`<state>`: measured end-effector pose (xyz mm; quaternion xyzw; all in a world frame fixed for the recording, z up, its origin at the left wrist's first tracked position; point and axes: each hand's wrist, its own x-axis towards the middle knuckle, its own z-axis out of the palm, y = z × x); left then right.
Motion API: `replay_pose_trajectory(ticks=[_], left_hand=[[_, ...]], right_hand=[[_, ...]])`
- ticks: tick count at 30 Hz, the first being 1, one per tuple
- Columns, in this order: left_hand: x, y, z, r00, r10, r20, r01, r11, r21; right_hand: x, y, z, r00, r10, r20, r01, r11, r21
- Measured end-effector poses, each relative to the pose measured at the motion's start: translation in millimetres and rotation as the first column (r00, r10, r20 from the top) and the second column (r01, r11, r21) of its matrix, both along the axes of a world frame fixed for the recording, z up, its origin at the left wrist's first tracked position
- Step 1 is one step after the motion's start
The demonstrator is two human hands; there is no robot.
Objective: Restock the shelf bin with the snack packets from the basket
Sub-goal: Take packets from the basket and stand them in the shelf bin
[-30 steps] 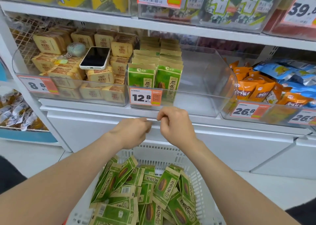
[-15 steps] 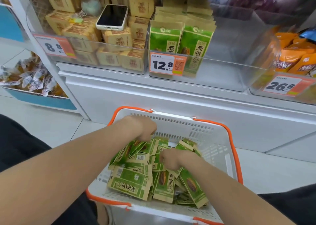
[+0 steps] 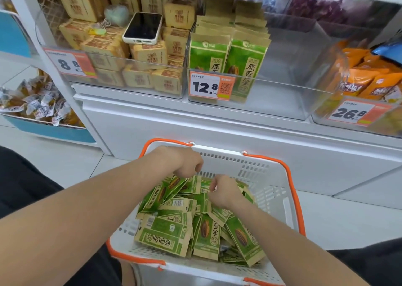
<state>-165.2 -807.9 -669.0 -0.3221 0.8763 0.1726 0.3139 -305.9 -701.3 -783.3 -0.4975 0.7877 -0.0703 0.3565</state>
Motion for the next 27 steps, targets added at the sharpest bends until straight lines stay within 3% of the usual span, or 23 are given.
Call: replay_pose_trajectory(ticks=[4, 7, 11, 15, 19, 21, 24, 27], left_hand=[[-2.2, 4.3, 1.6, 1.0, 0.014, 0.023, -0.014, 1.0, 0.0], [-5.9, 9.4, 2.7, 1.0, 0.008, 0.019, -0.008, 1.0, 0.0], [-8.2, 11.7, 0.3, 1.0, 0.002, 0.017, -0.002, 1.0, 0.004], [-7.1, 9.4, 0.8, 0.999, 0.035, 0.005, -0.035, 0.999, 0.02], [-2.5, -0.4, -4.3, 0.999, 0.028, 0.032, -0.028, 1.0, 0.008], [-3.9, -2.1, -6.4, 0.997, 0.078, 0.0, -0.078, 0.997, -0.008], [-8.7, 0.2, -0.9, 0.956, 0.204, -0.212, -0.211, 0.978, -0.011], [-10.4, -3.8, 5.0, 0.768, 0.262, -0.584, -0.345, 0.938, -0.033]], right_hand=[[-4.8, 13.2, -10.2, 0.963, 0.254, 0.095, -0.27, 0.921, 0.28], [3.4, 23.1, -17.6, 0.954, 0.233, 0.19, -0.285, 0.903, 0.32], [8.5, 21.7, -23.2, 0.967, 0.022, 0.253, -0.059, 0.989, 0.138], [1.0, 15.8, -14.9, 0.983, -0.074, 0.167, 0.081, 0.996, -0.033], [-3.9, 8.4, 13.3, 0.983, -0.107, 0.147, 0.131, 0.977, -0.166], [-9.9, 0.6, 31.5, 0.988, -0.041, 0.147, 0.084, 0.951, -0.297], [-19.1, -11.2, 65.5, 0.998, 0.044, 0.05, -0.009, 0.833, -0.554], [-24.7, -19.6, 101.8, 0.998, 0.048, -0.039, -0.061, 0.672, -0.738]])
